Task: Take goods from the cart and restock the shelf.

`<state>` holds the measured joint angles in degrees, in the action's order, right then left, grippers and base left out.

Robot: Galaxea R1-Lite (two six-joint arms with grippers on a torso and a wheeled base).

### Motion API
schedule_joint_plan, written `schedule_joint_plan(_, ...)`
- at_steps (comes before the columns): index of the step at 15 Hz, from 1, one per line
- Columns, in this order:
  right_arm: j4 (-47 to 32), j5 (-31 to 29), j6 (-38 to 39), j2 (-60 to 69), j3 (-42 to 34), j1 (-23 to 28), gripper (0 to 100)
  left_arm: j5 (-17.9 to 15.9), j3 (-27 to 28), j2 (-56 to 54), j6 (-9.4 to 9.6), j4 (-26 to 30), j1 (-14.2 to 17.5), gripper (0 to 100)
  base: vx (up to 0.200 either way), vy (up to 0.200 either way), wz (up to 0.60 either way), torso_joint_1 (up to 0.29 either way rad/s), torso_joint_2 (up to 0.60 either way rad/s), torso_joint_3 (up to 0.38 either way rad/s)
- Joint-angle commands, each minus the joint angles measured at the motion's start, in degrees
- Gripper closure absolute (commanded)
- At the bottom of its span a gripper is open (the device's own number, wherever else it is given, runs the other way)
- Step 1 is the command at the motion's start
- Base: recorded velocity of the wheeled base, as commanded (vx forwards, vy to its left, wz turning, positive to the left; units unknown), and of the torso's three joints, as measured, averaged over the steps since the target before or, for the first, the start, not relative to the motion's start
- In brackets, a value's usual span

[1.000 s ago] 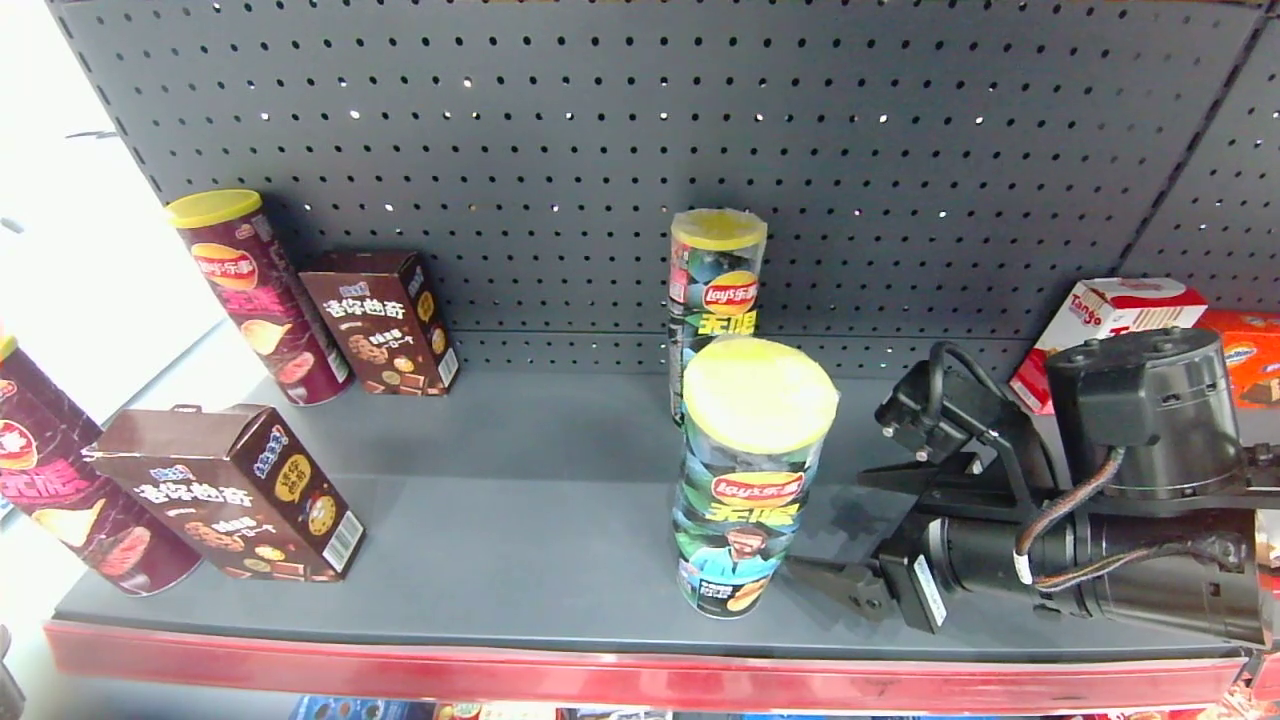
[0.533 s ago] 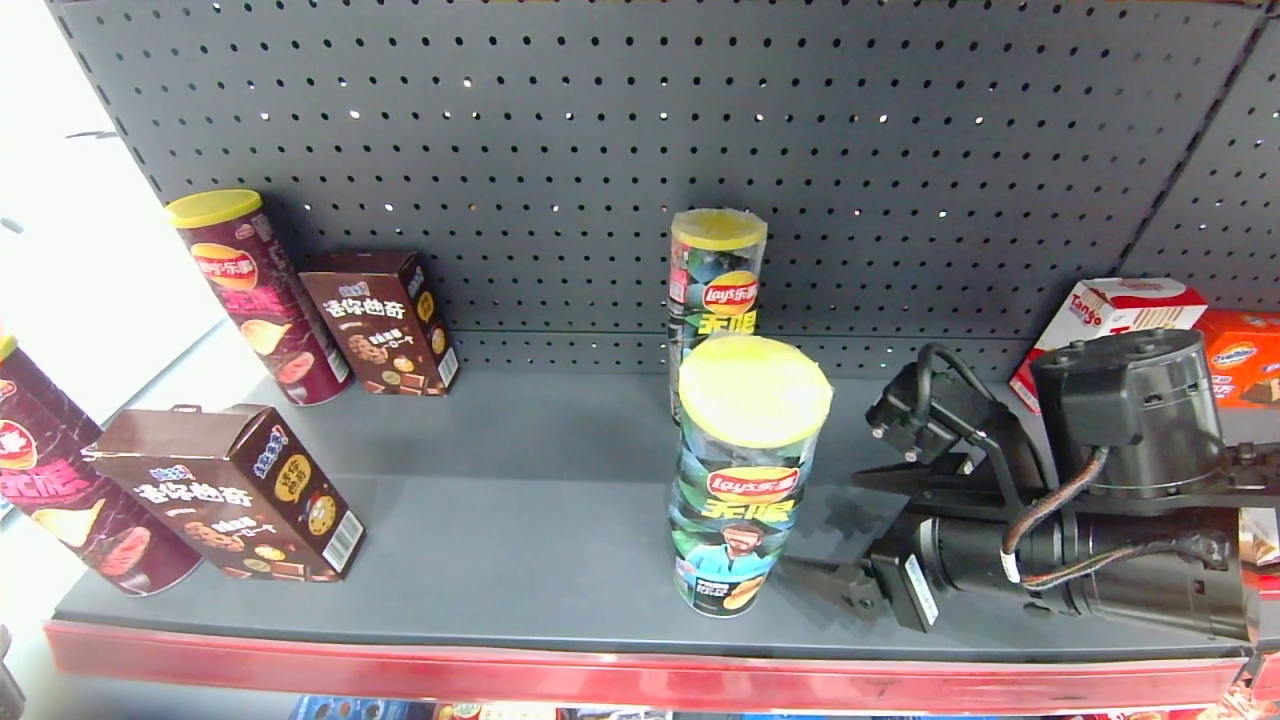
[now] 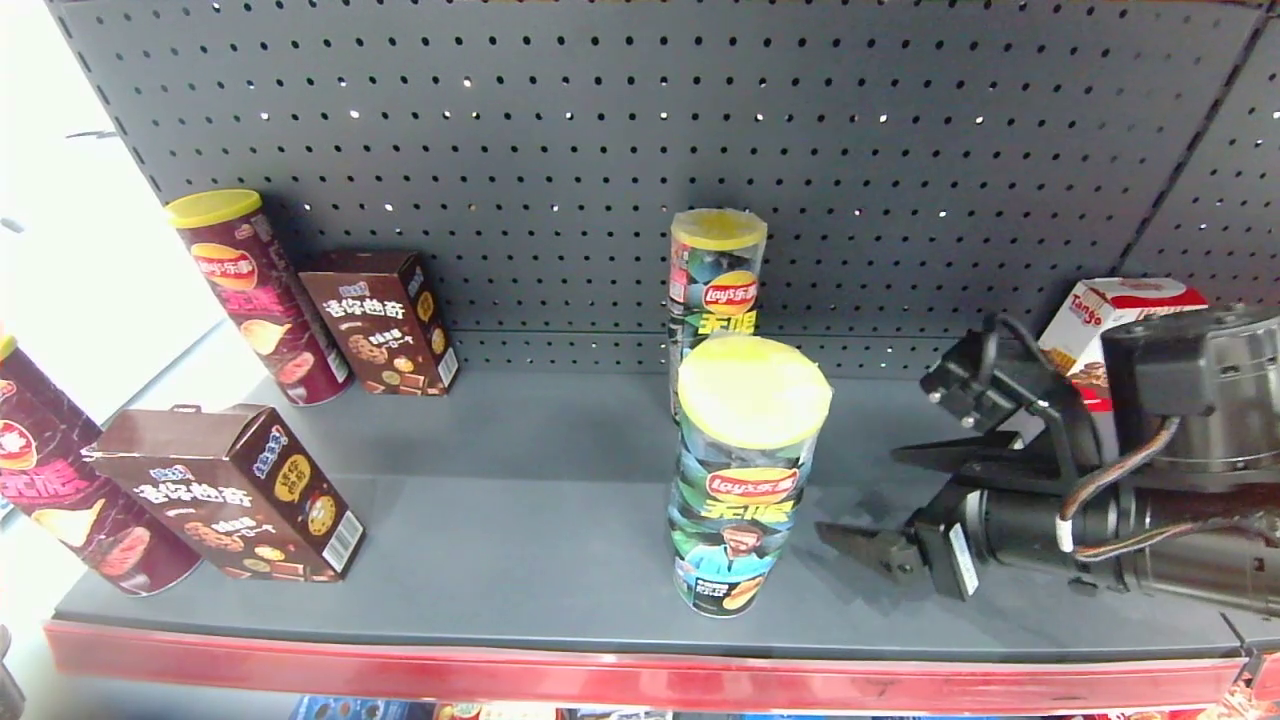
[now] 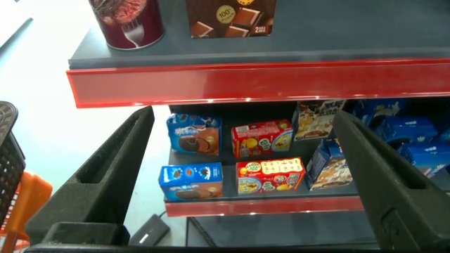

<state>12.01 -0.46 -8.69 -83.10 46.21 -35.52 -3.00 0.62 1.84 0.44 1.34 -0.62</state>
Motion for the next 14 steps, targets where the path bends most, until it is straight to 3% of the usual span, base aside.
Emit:
schedule_joint_plan(1,0.1,0.1,0.0,8.0,1.1,8.8,0,0.0,0.0,0.1,0.09,0.0,0.0,0,0.000,0.000,0.00,0.000,0.00,0.000)
schedule_joint_plan(3,0.4,0.1,0.0,13.2,1.7,15.5,0,0.0,0.0,0.1,0.09,0.0,-0.1,0,0.000,0.000,0.00,0.000,0.00,0.000)
schedule_joint_plan(5,0.4,0.2,0.0,23.5,0.4,27.3,0,-0.1,0.0,0.1,0.18,0.0,-0.1,0,0.000,0.000,0.00,0.000,0.00,0.000)
schedule_joint_plan(8,1.8,-0.2,0.2,38.1,-7.8,37.9,0,-0.2,0.0,0.1,0.26,0.0,-0.1,0,0.000,0.000,0.00,0.000,0.00,0.000)
schedule_joint_plan(11,1.5,0.0,-0.4,45.5,-13.9,40.2,0,-0.2,0.0,0.1,0.26,0.0,-0.2,0,0.000,0.000,0.00,0.000,0.00,0.000)
schedule_joint_plan(12,1.2,0.5,-0.7,56.9,-24.3,39.8,0,-0.2,0.0,0.1,0.26,0.0,-0.2,0,0.000,0.000,0.00,0.000,0.00,0.000)
schedule_joint_plan(14,-2.7,1.0,-0.5,63.9,-28.6,39.4,0,-0.2,0.0,0.1,0.26,0.0,-0.1,0,0.000,0.000,0.00,0.000,0.00,0.000)
